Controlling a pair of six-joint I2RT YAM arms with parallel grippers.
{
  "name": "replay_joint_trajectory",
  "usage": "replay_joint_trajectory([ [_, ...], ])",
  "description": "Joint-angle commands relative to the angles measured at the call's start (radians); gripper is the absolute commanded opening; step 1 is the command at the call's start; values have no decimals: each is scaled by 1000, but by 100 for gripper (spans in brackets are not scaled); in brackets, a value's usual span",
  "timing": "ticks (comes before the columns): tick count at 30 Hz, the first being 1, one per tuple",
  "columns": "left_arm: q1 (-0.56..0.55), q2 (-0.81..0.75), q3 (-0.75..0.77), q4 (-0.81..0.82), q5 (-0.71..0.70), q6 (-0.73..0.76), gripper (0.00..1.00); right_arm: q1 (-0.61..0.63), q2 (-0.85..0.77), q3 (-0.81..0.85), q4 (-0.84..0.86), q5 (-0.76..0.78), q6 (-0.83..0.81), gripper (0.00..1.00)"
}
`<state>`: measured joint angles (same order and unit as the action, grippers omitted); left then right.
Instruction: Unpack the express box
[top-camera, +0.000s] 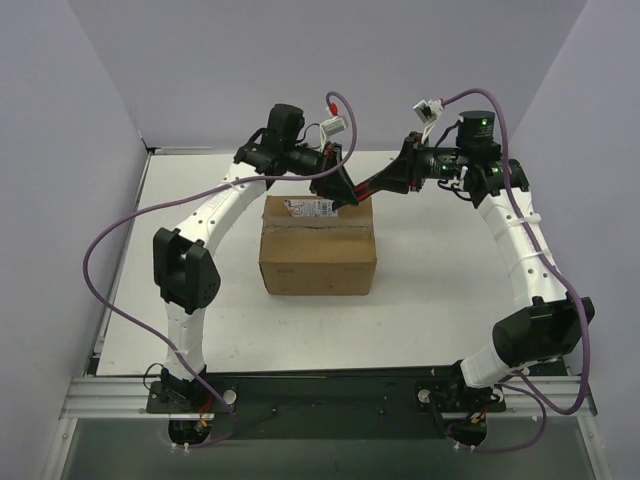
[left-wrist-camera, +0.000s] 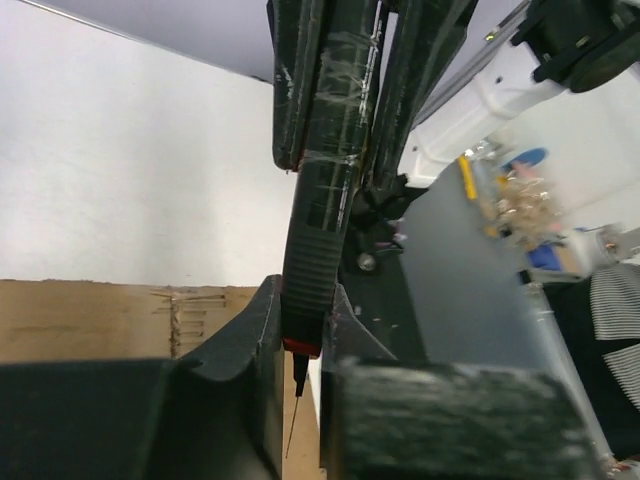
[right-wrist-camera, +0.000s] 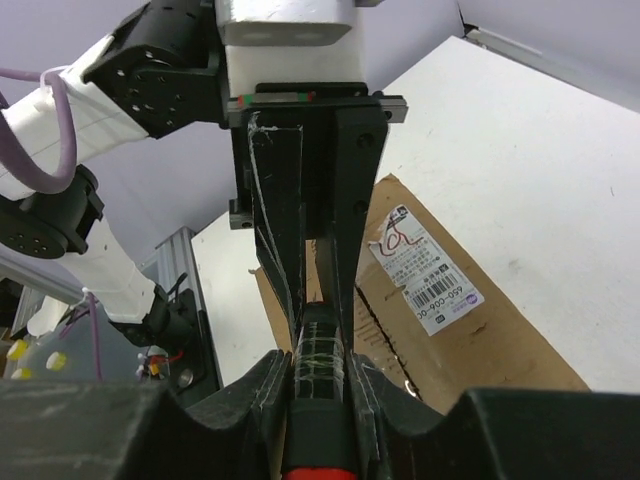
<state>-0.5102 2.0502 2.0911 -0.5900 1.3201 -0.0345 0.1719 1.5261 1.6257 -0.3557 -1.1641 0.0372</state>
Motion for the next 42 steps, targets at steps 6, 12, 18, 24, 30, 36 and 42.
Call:
replay_joint_trajectory([
  [6, 6, -48, -301, 1201, 117, -877, 0, 23, 0, 31, 43, -25, 10, 31],
  [12, 6, -51, -312, 1242, 117, -901, 0, 49, -1, 26, 26, -19, -6, 33],
  [18, 7, -48, -313, 1243, 114, -900, 0, 64, -3, 19, 3, -14, -28, 29],
  [24, 4, -45, -313, 1237, 120, -898, 0, 63, -1, 32, 9, 11, -22, 33],
  [30, 4, -41, -315, 1240, 122, -900, 0, 60, 6, 46, 78, -2, 52, 36],
  [36, 6, -36, -316, 1246, 125, -904, 0, 64, 9, 54, 124, -14, 86, 36],
  [42, 6, -33, -315, 1248, 125, -906, 0, 77, 9, 49, 120, -6, 72, 34],
])
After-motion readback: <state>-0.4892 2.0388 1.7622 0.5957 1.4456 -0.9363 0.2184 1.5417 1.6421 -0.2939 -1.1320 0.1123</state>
